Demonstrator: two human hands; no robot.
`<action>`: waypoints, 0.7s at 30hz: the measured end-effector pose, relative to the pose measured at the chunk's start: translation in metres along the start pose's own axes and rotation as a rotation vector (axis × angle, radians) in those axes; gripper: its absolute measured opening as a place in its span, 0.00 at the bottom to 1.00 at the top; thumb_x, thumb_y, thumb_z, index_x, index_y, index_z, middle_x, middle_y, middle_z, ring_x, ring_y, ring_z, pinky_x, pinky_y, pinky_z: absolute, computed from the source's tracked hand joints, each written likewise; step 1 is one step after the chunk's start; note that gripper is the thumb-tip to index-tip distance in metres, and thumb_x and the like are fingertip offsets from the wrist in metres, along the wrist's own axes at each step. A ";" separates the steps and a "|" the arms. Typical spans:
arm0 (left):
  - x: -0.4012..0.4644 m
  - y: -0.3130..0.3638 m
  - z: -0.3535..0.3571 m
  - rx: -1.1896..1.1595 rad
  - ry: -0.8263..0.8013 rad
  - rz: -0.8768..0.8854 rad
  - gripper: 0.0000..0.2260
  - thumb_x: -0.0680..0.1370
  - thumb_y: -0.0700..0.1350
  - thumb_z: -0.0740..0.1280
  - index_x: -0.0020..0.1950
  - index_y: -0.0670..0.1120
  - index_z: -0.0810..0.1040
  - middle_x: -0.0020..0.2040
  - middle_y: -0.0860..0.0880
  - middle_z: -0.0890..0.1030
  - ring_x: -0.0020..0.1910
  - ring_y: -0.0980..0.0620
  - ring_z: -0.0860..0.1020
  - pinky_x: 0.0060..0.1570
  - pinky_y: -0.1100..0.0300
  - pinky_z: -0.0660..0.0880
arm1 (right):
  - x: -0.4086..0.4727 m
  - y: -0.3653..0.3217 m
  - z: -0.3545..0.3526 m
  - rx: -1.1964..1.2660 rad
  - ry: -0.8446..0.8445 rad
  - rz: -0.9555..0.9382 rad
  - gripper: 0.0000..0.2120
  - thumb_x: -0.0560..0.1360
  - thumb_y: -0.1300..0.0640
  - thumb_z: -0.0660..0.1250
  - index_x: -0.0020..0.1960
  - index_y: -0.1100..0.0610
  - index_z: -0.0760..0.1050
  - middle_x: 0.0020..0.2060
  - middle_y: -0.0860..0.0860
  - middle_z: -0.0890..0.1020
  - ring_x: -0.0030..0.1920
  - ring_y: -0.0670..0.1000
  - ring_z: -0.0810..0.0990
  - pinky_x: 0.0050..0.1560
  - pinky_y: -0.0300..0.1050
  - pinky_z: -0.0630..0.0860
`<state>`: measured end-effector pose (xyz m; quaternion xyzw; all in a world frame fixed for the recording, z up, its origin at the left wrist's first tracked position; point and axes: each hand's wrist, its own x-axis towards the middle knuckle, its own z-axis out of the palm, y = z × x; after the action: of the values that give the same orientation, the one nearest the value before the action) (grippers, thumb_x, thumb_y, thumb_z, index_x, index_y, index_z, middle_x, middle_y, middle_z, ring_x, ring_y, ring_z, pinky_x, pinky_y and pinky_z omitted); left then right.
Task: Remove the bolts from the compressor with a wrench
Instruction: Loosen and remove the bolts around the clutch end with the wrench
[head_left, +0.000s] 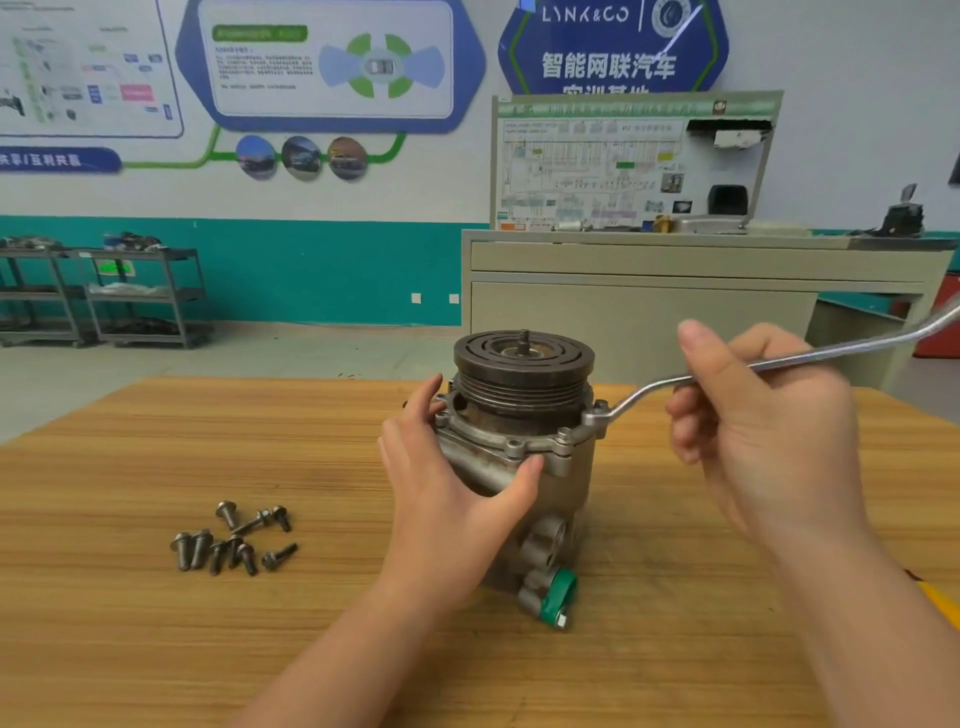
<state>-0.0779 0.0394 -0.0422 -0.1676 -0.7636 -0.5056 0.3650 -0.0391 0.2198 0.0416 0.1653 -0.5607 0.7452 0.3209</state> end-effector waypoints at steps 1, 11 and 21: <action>0.000 0.000 0.000 0.004 0.002 0.004 0.39 0.61 0.68 0.68 0.66 0.73 0.49 0.56 0.79 0.54 0.64 0.69 0.60 0.55 0.73 0.62 | -0.006 0.000 0.003 -0.158 0.011 -0.096 0.16 0.73 0.54 0.73 0.30 0.52 0.70 0.23 0.54 0.78 0.19 0.48 0.74 0.19 0.35 0.68; -0.001 0.001 0.001 0.000 -0.009 0.000 0.39 0.61 0.68 0.68 0.66 0.72 0.50 0.56 0.77 0.54 0.63 0.65 0.61 0.57 0.72 0.61 | -0.035 0.012 0.027 -0.585 0.026 -0.352 0.17 0.75 0.57 0.67 0.30 0.55 0.65 0.25 0.52 0.76 0.23 0.47 0.77 0.23 0.38 0.70; 0.002 -0.001 0.003 -0.026 0.029 0.021 0.38 0.62 0.68 0.69 0.63 0.78 0.48 0.58 0.75 0.57 0.64 0.59 0.64 0.57 0.69 0.63 | -0.048 -0.004 0.067 -1.074 -0.090 -0.421 0.26 0.72 0.62 0.67 0.31 0.45 0.53 0.23 0.41 0.61 0.24 0.39 0.61 0.22 0.31 0.56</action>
<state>-0.0810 0.0420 -0.0420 -0.1729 -0.7499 -0.5138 0.3791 -0.0079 0.1435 0.0367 0.1187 -0.8283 0.2686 0.4772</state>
